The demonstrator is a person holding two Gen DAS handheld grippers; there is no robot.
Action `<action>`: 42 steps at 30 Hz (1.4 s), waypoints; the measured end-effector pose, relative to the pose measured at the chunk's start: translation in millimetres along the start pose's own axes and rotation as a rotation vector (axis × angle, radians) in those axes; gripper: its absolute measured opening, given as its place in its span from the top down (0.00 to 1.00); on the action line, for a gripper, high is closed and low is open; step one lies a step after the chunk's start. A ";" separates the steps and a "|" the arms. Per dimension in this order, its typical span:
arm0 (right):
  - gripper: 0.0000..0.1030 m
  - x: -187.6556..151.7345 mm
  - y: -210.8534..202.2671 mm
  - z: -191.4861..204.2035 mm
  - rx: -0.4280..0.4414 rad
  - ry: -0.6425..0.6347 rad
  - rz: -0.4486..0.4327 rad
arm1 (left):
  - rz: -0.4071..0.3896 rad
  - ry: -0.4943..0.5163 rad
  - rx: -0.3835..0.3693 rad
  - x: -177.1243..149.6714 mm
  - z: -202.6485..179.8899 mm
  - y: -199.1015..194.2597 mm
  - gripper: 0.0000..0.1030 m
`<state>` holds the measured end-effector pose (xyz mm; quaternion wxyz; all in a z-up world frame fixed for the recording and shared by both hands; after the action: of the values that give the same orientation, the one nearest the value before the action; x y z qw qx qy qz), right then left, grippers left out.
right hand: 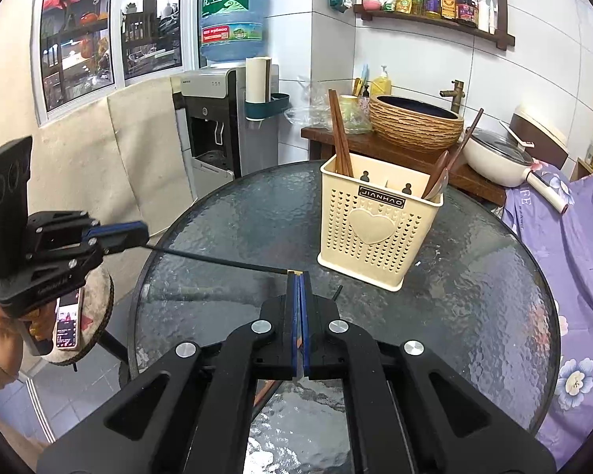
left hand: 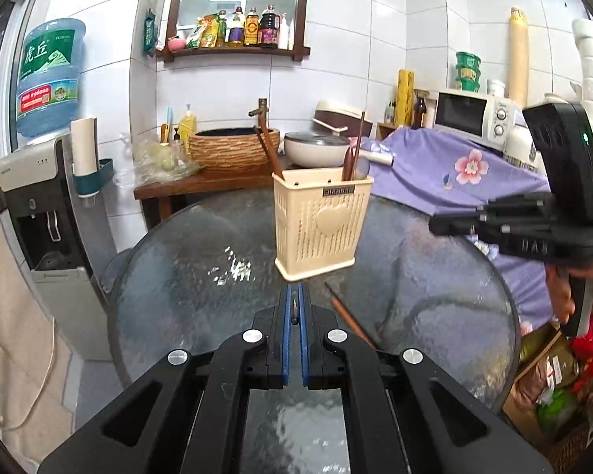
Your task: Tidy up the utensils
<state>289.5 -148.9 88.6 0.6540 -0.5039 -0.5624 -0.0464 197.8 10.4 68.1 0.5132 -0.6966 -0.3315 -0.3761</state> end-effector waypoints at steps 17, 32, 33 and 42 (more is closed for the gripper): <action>0.63 -50.3 72.7 39.3 0.092 -0.079 0.188 | -0.005 -0.012 -0.012 9.7 -0.6 12.1 0.97; 0.63 -118.4 69.2 61.7 0.107 -0.018 0.305 | 0.003 -0.005 -0.033 3.5 -2.1 12.1 0.97; 0.63 -122.3 65.3 64.3 0.099 -0.022 0.303 | 0.005 -0.006 -0.032 2.4 -1.8 12.7 0.97; 0.63 -143.2 50.8 71.8 0.077 -0.019 0.340 | 0.011 -0.016 -0.030 -1.8 0.0 14.2 0.97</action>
<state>219.9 -145.5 -64.3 0.6661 -0.5667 -0.4764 0.0912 208.9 6.7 59.9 0.5020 -0.7092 -0.3259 -0.3727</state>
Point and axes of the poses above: each gripper's, at about its wrist camera, not at the fingertips, and y roughly the way its jaws point, z to its left, x to its top, the point moved 5 cm from there along y, roughly the way its jaws point, and after that the axes turned 10 degrees about -y, right-handed, at the moved point
